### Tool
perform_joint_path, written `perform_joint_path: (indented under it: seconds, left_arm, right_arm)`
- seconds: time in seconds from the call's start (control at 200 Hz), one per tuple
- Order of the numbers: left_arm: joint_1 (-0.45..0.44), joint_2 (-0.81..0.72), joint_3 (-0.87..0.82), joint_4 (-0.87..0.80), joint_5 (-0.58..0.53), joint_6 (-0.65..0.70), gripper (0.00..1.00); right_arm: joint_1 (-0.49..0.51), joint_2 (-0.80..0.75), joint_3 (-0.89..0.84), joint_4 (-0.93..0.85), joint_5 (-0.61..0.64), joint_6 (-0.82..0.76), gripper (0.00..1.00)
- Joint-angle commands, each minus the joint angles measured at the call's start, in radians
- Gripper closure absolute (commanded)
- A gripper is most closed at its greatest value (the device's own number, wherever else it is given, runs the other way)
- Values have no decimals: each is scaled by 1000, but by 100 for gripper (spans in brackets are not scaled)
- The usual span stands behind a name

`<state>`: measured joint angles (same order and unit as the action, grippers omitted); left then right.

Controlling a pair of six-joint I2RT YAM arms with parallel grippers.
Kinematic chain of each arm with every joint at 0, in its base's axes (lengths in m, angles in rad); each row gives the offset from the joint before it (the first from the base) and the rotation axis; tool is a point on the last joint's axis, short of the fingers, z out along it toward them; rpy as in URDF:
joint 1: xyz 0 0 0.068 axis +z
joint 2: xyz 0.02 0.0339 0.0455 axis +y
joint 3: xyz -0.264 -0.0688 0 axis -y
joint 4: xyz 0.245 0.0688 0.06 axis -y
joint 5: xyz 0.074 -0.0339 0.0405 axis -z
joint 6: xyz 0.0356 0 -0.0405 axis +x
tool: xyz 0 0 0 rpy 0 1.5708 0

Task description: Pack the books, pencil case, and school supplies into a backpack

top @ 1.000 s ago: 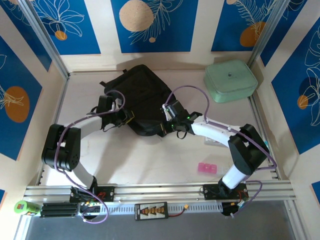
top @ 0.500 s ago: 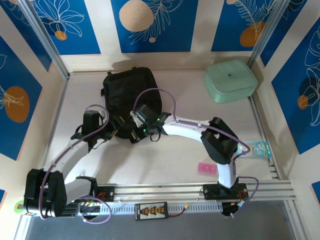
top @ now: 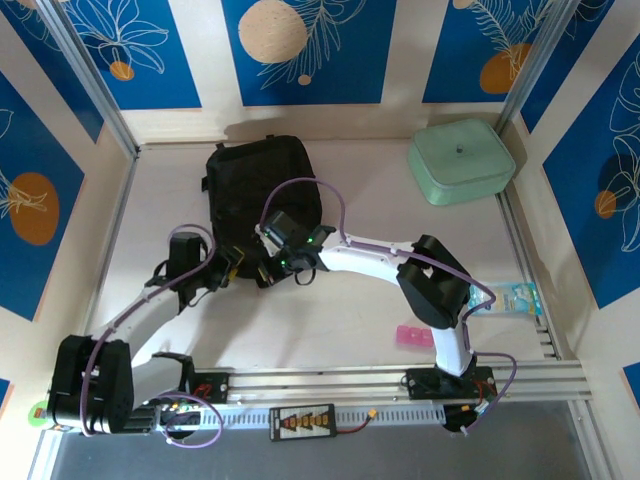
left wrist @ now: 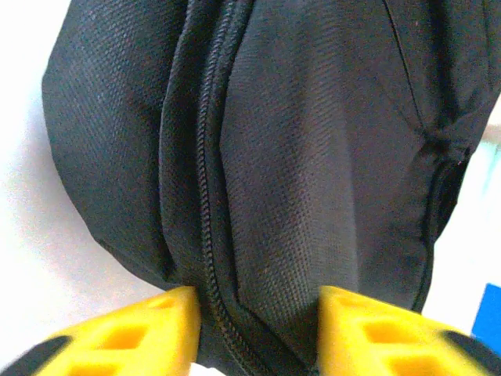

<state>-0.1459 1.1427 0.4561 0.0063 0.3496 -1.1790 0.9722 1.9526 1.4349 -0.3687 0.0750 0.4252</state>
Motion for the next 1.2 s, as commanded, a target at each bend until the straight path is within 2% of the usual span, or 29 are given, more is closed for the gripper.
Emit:
perform_joint_path:
  seconds: [0.0, 0.065, 0.185, 0.265, 0.57, 0.815, 1.025, 1.195]
  left_arm:
    - [3, 29, 14, 67, -20, -11, 73]
    - [2, 45, 25, 66, -30, 0, 84]
    - [3, 64, 29, 77, -37, 12, 100]
    - [2, 72, 28, 86, -34, 15, 100]
    - [6, 63, 42, 54, -46, 48, 100]
    - [7, 64, 47, 46, -47, 65, 100]
    - [6, 91, 75, 53, 1, 119, 100]
    - [-7, 183, 127, 78, 93, 190, 100]
  right_arm:
    - [27, 7, 38, -36, 10, 43, 100]
    - [25, 4, 25, -63, 65, 103, 100]
    - [20, -22, -13, -80, 165, 174, 89]
    - [14, -34, -24, -85, 205, 187, 87]
    - [-6, -87, -66, -111, 332, 208, 100]
    - [-75, -168, -144, -169, 398, 255, 100]
    - [-150, -199, -174, -188, 344, 224, 100]
    - [-136, -240, -263, -176, 269, 236, 100]
